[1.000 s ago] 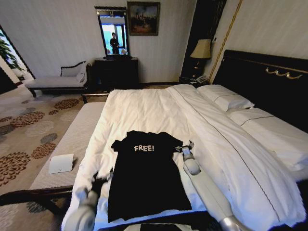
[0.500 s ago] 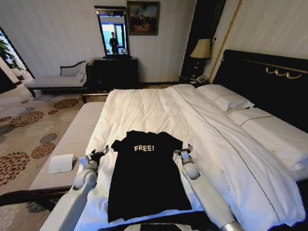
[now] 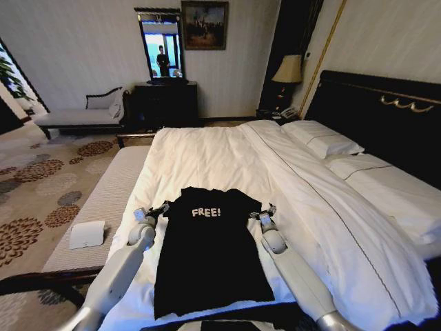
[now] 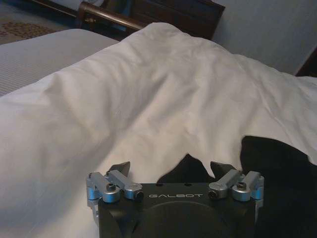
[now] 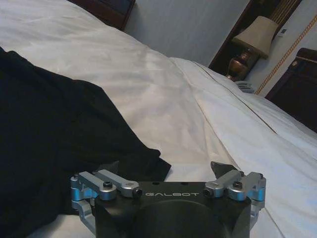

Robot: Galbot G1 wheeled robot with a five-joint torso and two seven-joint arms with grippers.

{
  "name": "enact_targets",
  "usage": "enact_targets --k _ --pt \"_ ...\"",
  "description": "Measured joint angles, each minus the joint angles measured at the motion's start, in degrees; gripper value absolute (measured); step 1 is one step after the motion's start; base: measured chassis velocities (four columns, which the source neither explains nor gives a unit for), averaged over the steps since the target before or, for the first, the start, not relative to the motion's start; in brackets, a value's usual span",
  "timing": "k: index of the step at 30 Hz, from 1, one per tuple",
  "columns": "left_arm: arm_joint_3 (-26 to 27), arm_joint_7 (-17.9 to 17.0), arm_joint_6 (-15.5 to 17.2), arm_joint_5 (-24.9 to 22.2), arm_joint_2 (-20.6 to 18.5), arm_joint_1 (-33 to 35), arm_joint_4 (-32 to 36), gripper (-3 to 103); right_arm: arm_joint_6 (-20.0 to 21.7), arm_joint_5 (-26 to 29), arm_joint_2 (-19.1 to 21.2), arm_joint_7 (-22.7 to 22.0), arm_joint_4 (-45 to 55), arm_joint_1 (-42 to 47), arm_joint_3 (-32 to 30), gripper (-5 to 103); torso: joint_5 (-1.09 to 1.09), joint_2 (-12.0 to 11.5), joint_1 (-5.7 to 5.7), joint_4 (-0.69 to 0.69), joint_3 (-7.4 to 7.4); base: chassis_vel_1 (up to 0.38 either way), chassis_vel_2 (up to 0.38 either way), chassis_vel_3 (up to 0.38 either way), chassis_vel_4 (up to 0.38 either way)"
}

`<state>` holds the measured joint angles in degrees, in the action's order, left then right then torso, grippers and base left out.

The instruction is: Fold the clothes on the bed.

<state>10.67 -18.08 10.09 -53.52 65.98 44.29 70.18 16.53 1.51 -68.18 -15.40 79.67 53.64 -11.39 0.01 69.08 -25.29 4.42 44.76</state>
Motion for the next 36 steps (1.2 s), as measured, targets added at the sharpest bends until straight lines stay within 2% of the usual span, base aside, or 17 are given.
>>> enact_targets --k 3,4,6,9,11,12,13,15,18,21,24,28,36 --pt "-1.8 1.7 -1.0 1.1 0.8 -2.5 -3.7 81 0.0 0.0 0.4 0.0 0.1 0.2 -0.1 100 0.0 0.0 -0.01 0.0 0.01 0.0 0.0 0.0 0.0" --pt "-1.8 1.7 -1.0 1.1 0.8 -2.5 -3.7 81 0.0 0.0 0.4 0.0 0.1 0.2 -0.1 100 0.0 0.0 -0.01 0.0 0.01 0.0 0.0 0.0 0.0" --pt "-3.0 2.2 -1.1 1.6 1.2 -3.6 -5.0 71 0.0 0.0 0.5 0.0 0.2 0.3 -0.3 100 -0.01 0.0 -0.01 0.01 0.0 0.0 0.0 0.0 0.0" --pt "-3.7 2.4 -1.3 2.5 1.6 -4.3 -6.2 65 0.1 0.0 0.3 0.0 0.4 0.3 -0.4 100 0.0 0.0 0.01 0.0 0.0 0.0 0.0 0.0 0.0" --pt "-4.3 2.8 -2.0 4.4 1.8 -4.6 -7.3 54 0.2 0.0 0.3 0.0 0.6 0.3 -0.6 100 -0.01 0.0 0.01 0.0 0.0 0.0 0.0 0.0 0.0" --pt "-4.5 2.9 -2.2 4.8 1.8 -4.6 -7.4 54 0.2 0.0 0.3 0.0 0.6 0.3 -0.7 100 -0.01 0.0 0.01 0.0 0.0 0.0 0.0 0.0 0.0" --pt "-4.6 3.0 -2.5 5.3 1.7 -4.5 -7.5 43 0.2 0.0 0.3 0.0 0.6 0.3 -0.8 100 -0.01 0.0 0.01 0.0 0.0 0.0 0.0 0.0 0.0" --pt "-4.6 3.0 -2.7 5.4 1.7 -4.4 -7.5 43 0.2 0.0 0.2 0.0 0.6 0.3 -0.9 100 -0.01 0.0 0.01 0.0 -0.01 0.0 0.0 0.0 0.0" --pt "-4.4 3.0 -3.5 5.6 1.6 -4.1 -7.5 27 0.2 -0.1 0.2 0.0 0.6 0.5 -1.0 100 -0.01 0.0 0.01 0.0 0.0 0.0 0.0 0.0 0.0" --pt "-4.3 3.2 -4.4 5.6 1.4 -4.0 -7.5 22 0.2 -0.2 0.0 0.0 0.6 0.7 -1.0 100 -0.01 0.0 0.01 0.0 0.0 0.0 0.0 0.0 0.0" --pt "-3.3 3.5 -5.8 5.2 1.6 -3.9 -7.3 6 0.2 -0.3 -0.1 0.0 0.6 0.8 -1.0 100 -0.01 0.0 0.01 0.0 0.0 0.0 0.0 0.0 0.0" --pt "-2.6 3.7 -6.2 5.2 1.6 -4.1 -7.3 1 0.2 -0.3 0.1 0.0 0.6 0.9 -1.0 100 -0.01 0.0 0.01 0.0 0.0 0.0 0.0 0.0 0.0" --pt "0.2 3.9 -7.5 5.0 0.1 -2.4 -5.9 1 0.1 -0.3 1.0 0.0 0.8 1.0 -1.0 100 -0.01 0.0 0.01 0.0 0.0 0.0 0.0 0.0 0.0"
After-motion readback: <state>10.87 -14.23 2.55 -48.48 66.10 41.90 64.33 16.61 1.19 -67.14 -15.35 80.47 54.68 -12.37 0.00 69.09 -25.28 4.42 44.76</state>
